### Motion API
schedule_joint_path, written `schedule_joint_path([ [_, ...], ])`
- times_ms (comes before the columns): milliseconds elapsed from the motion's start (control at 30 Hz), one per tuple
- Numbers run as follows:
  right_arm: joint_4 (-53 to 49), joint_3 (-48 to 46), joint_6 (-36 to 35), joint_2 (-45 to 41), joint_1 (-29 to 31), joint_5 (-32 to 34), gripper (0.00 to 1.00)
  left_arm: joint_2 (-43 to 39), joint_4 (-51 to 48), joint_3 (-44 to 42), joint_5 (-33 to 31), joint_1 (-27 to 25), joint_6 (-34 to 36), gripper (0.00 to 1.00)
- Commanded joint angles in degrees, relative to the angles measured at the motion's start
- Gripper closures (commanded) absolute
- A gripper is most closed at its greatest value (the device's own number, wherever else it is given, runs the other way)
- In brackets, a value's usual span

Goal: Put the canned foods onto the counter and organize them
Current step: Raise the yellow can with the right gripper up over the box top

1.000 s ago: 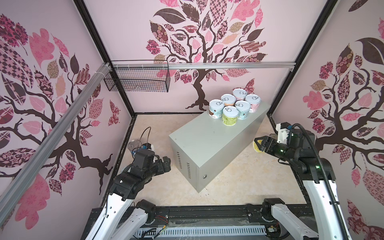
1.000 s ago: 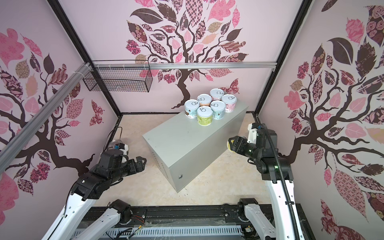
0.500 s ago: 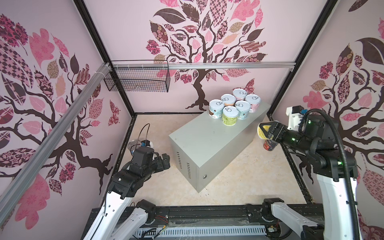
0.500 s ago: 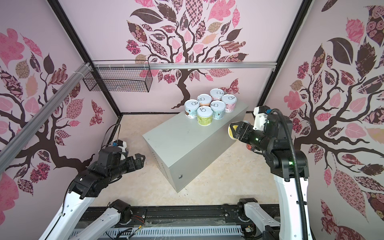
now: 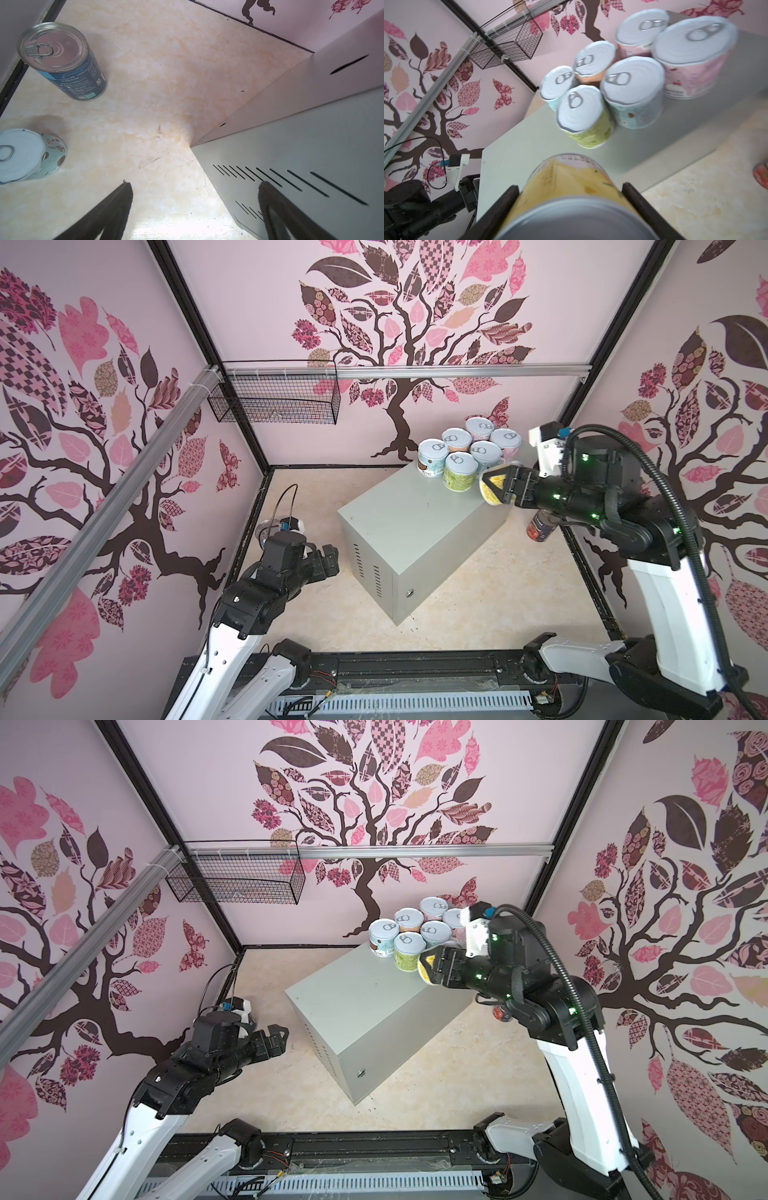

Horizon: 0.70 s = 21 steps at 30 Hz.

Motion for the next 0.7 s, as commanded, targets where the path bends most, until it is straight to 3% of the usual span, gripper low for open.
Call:
schedule_joint_path([
  [0,-0.6,7.1,-0.3,4.1,8.6,12.5,0.56,-0.7,0.2,3.2,-0.7,0.0,0.7,0.02],
  [100,-2.6,13.0,-0.8,8.9,15.3,17.0,0.56,-1.1,-0.1,3.1,-0.8,0.0,0.9,0.02],
  [300,-4.6,20.1,-3.0,16.8,22.8,22.1,0.56,-1.8,-0.2,2.5,-0.9,0.0,1.1,0.02],
  [667,-5.8,24.0,-5.7,26.2,23.9,24.8,0.55,-2.7,-0.1,1.6,-1.8,0.0,2.1,0.02],
])
